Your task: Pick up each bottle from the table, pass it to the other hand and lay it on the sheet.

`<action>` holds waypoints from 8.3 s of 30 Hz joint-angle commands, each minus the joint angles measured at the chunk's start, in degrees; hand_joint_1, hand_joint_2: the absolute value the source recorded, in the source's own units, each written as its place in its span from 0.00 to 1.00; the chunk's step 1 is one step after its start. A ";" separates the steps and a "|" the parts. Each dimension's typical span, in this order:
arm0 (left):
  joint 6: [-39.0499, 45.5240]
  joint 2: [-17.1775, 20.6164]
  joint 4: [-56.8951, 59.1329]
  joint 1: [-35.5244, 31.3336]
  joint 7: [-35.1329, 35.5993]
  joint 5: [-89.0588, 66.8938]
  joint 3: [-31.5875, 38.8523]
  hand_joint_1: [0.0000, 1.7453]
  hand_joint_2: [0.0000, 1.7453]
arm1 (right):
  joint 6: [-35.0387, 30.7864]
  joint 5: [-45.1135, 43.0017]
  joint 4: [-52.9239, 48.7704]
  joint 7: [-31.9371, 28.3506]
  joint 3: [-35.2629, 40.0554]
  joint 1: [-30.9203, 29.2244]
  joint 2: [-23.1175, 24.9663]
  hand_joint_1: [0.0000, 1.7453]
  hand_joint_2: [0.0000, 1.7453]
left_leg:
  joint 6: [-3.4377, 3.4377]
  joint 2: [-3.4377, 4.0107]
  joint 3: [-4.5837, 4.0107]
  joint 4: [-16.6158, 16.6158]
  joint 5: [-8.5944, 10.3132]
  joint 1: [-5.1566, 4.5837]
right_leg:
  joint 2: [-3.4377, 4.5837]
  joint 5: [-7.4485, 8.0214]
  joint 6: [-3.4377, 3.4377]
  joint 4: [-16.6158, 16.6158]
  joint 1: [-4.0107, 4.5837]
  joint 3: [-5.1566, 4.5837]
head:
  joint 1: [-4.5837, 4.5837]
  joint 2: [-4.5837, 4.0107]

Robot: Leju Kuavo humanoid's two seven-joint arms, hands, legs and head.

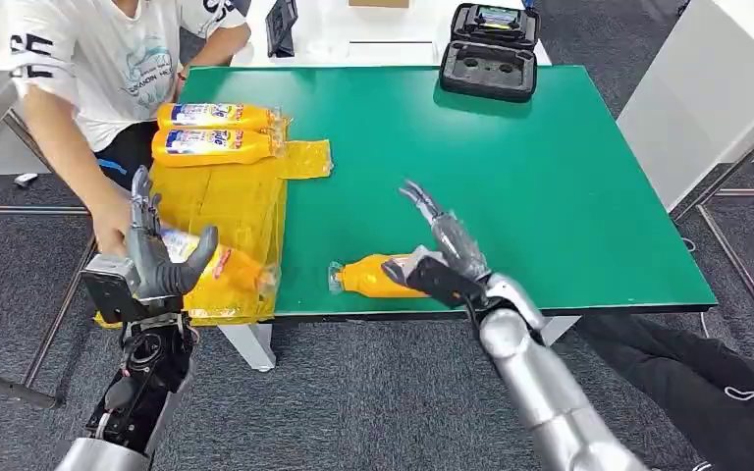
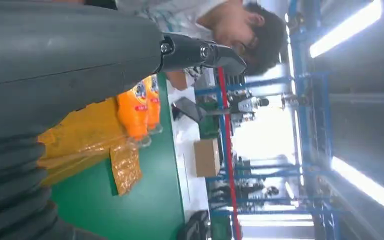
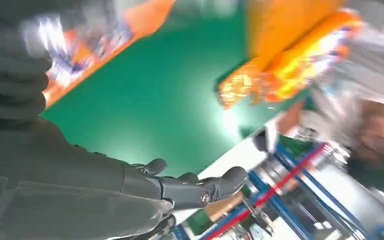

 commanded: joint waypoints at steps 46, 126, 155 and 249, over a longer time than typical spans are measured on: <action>-1.49 0.29 4.63 1.02 0.15 2.03 1.02 0.00 1.00 | 14.71 5.30 40.09 -0.57 16.27 -21.61 -2.45 0.00 1.00 | -0.05 -0.01 0.15 -0.04 -0.06 0.01 | -0.02 -0.08 -0.05 -0.02 0.01 0.15 | 0.02 0.00; -8.42 -0.89 -4.60 8.21 0.15 11.92 2.32 0.00 1.00 | -14.46 -5.79 11.61 -10.66 -0.21 -7.18 0.80 1.00 1.00 | -0.08 -0.03 0.22 0.01 -0.15 0.09 | -0.04 -0.21 -0.10 0.00 0.11 0.21 | 0.02 0.00; -29.12 -1.60 -5.40 6.11 7.02 16.83 -15.23 0.00 1.00 | -3.94 -8.18 16.73 -16.07 6.90 7.27 11.97 1.00 1.00 | -0.17 -0.17 0.35 -0.08 -0.21 0.14 | -0.19 -0.30 -0.14 -0.11 0.14 0.37 | 0.00 0.00; -28.25 -0.43 -3.30 3.65 9.65 10.86 -12.04 1.00 1.00 | -3.67 -7.87 6.17 -13.20 0.00 13.73 11.35 0.00 0.00 | -0.14 -0.04 0.18 -0.04 -0.18 0.08 | -0.06 -0.23 -0.11 -0.04 0.08 0.15 | 0.02 0.00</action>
